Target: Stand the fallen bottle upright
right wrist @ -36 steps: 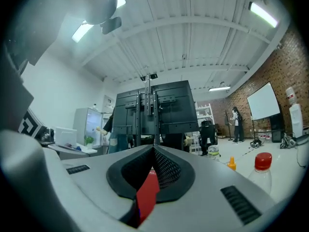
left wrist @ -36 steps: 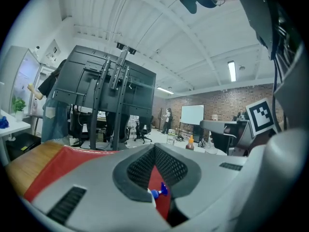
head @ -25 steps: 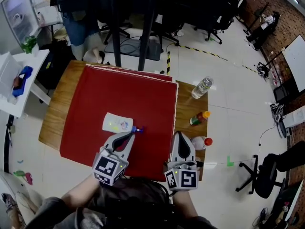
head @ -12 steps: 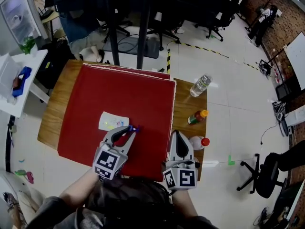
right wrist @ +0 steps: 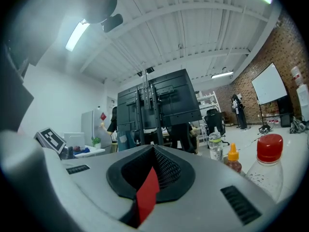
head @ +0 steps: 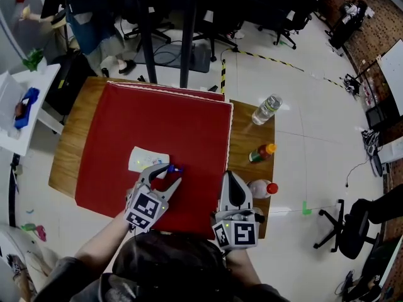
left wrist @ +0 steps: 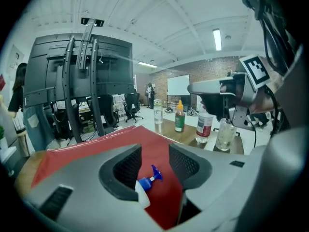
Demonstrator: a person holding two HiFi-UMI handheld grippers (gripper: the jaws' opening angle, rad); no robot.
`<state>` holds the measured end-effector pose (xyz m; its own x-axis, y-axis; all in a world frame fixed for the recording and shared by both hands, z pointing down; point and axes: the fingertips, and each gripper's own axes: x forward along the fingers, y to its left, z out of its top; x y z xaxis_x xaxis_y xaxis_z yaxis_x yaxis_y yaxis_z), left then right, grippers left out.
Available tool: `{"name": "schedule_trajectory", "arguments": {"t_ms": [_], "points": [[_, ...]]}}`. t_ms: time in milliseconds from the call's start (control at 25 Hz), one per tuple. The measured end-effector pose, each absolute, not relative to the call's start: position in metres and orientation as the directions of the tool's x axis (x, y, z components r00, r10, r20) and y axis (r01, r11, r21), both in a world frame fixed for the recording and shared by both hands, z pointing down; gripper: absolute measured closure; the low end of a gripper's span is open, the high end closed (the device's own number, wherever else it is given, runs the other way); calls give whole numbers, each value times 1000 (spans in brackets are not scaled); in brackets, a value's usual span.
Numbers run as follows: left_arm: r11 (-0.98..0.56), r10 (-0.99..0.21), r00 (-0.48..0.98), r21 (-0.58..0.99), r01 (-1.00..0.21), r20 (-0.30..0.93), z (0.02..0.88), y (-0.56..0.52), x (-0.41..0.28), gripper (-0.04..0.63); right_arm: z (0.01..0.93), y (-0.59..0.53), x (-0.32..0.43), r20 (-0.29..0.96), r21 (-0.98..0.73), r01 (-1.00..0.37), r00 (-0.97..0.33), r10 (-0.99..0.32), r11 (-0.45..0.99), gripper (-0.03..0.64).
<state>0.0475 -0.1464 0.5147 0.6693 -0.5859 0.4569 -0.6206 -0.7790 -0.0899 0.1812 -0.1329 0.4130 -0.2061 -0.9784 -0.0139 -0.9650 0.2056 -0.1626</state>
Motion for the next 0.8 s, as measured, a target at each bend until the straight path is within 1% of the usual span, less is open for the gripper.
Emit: {"name": "schedule_trajectory", "arguments": {"t_ms": [120, 240, 320, 360, 520, 800], "points": [[-793, -579, 639, -165, -587, 507, 529, -152, 45, 376, 416, -139, 180, -12, -162, -964, -214, -977, 213, 604], [-822, -553, 627, -237, -517, 549, 539, -157, 49, 376, 421, -144, 180, -1, -164, -962, -219, -976, 217, 603], [-842, -532, 623, -281, -460, 574, 547, -159, 53, 344, 423, -148, 179, 2, -165, -962, -221, -975, 217, 604], [-850, -523, 623, -297, -435, 582, 550, -161, 55, 342, 424, -150, 179, 2, -164, -962, -220, -975, 217, 603], [-875, -484, 629, -322, -361, 608, 558, -165, 61, 342, 426, -157, 179, 3, -167, -963, -217, -976, 213, 604], [-916, -394, 583, -351, -193, 710, 585, -166, 60, 341, 430, -166, 184, 15, -167, -965, -209, -978, 204, 603]]}}
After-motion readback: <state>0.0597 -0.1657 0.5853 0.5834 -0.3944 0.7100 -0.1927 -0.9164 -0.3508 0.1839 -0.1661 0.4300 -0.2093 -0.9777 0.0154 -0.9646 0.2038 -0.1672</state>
